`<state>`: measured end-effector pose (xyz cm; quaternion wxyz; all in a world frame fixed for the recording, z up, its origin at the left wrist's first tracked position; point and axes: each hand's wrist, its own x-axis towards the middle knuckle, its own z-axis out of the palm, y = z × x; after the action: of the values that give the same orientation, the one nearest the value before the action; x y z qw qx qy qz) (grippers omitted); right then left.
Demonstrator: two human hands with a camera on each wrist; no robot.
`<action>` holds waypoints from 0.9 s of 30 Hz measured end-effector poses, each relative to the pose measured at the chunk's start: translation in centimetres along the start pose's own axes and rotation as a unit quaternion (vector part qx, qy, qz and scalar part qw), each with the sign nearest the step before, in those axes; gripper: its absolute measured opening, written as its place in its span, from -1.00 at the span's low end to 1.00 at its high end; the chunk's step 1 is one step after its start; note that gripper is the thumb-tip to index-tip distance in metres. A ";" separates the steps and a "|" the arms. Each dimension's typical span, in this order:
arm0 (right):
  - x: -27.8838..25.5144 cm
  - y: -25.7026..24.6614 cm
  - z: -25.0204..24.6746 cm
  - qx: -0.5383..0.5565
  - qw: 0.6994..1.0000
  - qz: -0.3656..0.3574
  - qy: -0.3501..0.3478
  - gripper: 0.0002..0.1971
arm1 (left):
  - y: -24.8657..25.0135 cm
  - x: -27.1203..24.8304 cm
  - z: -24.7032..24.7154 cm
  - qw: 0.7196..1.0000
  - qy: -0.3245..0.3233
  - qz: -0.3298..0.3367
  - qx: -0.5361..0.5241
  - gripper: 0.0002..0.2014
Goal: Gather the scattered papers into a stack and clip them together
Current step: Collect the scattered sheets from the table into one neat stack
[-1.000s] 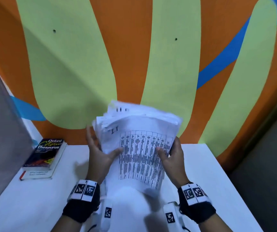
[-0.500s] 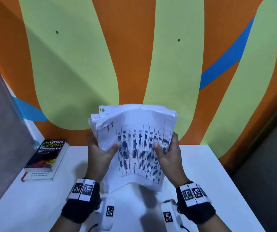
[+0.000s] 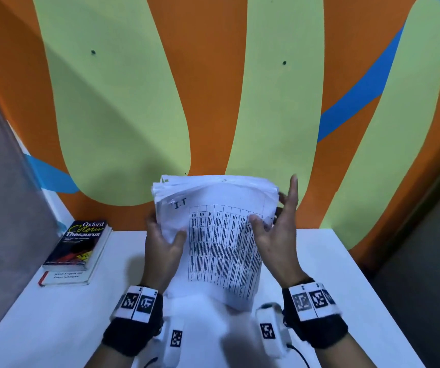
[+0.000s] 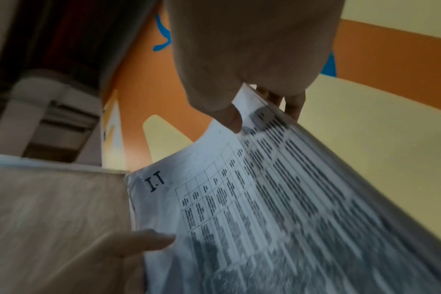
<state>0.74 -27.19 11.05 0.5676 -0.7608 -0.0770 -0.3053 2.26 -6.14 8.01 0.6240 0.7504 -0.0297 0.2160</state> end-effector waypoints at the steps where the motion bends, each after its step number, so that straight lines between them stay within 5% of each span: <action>1: 0.4 -0.3 -0.2 -0.036 0.999 -0.029 -0.004 -0.09 | -0.3 -0.2 0.0 1.000 -0.001 -0.007 0.002 -0.43; 6: 1.0 -1.3 -0.4 -0.087 0.994 -0.056 -0.032 -0.38 | -1.1 -0.9 0.2 0.999 -0.003 -0.032 0.013 -0.62; 10: -0.2 0.5 -0.4 0.066 0.994 0.089 -0.001 -0.36 | -2.1 -1.1 0.0 0.999 -0.020 -0.031 0.013 -0.69; 12: -0.8 1.5 0.0 0.058 0.991 0.124 -0.012 -0.64 | -2.1 -1.1 -0.1 1.000 -0.024 -0.019 0.007 -0.62; 17: -1.5 0.3 0.3 0.050 0.995 0.087 -0.020 -0.91 | -1.3 -1.5 -0.3 0.999 -0.027 -0.030 0.013 -0.59; 22: -3.3 2.1 0.6 -0.011 0.986 0.151 -0.063 -0.69 | -3.3 -2.2 0.2 0.997 -0.053 -0.058 0.011 -0.63; 27: -2.7 1.3 -1.1 -0.036 0.988 0.144 0.036 -0.58 | -2.1 -1.5 -0.5 0.995 -0.052 -0.031 0.076 -0.58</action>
<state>-1.26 -27.96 8.71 0.5804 -0.7722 0.0654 -0.2501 1.45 -5.53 5.64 0.5689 0.8066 -0.0223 0.1588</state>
